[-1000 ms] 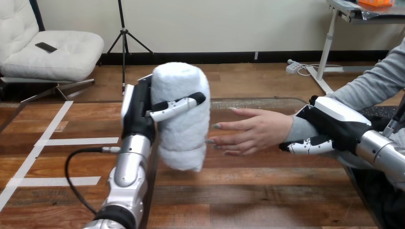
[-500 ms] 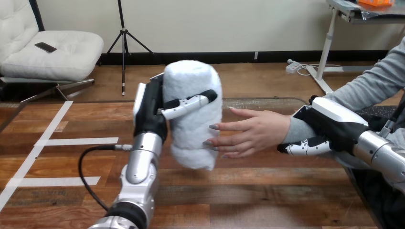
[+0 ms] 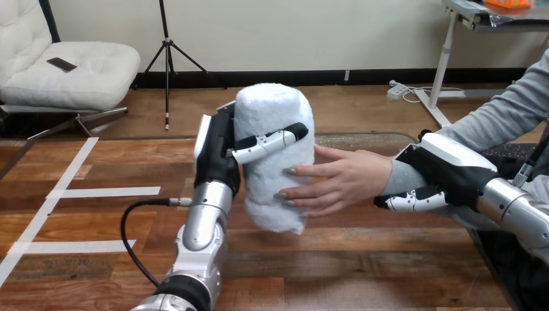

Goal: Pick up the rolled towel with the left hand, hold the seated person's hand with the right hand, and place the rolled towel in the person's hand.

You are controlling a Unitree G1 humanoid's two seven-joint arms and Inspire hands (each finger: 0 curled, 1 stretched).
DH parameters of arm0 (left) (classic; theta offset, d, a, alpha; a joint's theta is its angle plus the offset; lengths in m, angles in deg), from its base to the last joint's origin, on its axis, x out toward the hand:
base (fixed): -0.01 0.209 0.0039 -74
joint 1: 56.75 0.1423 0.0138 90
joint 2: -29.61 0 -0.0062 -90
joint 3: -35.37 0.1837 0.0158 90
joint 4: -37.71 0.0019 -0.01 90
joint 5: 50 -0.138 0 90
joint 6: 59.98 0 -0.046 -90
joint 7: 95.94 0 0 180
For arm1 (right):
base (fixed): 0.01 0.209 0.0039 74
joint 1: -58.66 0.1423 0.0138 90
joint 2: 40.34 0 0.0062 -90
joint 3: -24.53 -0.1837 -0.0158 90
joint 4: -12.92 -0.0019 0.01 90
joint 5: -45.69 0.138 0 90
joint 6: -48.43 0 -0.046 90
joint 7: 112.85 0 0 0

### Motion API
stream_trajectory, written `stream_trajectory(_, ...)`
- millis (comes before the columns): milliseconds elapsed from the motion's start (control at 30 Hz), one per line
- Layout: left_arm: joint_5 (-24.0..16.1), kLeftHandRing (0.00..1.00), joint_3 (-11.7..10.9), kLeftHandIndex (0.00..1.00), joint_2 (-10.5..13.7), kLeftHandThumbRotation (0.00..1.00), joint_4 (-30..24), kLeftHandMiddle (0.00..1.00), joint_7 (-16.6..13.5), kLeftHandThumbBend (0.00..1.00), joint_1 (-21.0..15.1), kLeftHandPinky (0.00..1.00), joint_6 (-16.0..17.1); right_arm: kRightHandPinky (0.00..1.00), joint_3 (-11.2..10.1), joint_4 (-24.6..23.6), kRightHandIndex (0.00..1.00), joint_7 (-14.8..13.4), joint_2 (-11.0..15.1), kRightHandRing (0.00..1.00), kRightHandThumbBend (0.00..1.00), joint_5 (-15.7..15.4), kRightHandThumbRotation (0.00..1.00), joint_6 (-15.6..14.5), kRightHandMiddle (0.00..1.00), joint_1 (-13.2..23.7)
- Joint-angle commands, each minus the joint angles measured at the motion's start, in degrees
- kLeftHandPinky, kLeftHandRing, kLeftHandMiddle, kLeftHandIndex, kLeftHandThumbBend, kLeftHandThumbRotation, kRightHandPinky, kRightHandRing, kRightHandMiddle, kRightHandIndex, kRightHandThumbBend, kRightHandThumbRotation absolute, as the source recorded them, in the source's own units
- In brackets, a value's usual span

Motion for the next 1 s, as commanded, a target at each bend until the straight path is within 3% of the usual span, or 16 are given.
stream_trajectory(0,0.70,0.40,-0.74,0.39,-0.31,0.00,-0.54,0.41,-0.26,0.73,-6.90,0.39,0.29,0.14,-1.45,-1.64,0.26,-0.61,-2.21,0.18,0.46,1.77,0.41,1.37,0.24,5.45)
stream_trajectory(967,0.78,0.40,-0.32,0.40,-3.46,0.00,-0.52,0.42,-0.14,0.74,-8.13,0.39,-0.55,0.16,-1.49,-2.37,0.29,-0.68,-2.46,0.20,0.48,1.69,0.45,0.67,0.27,4.66)
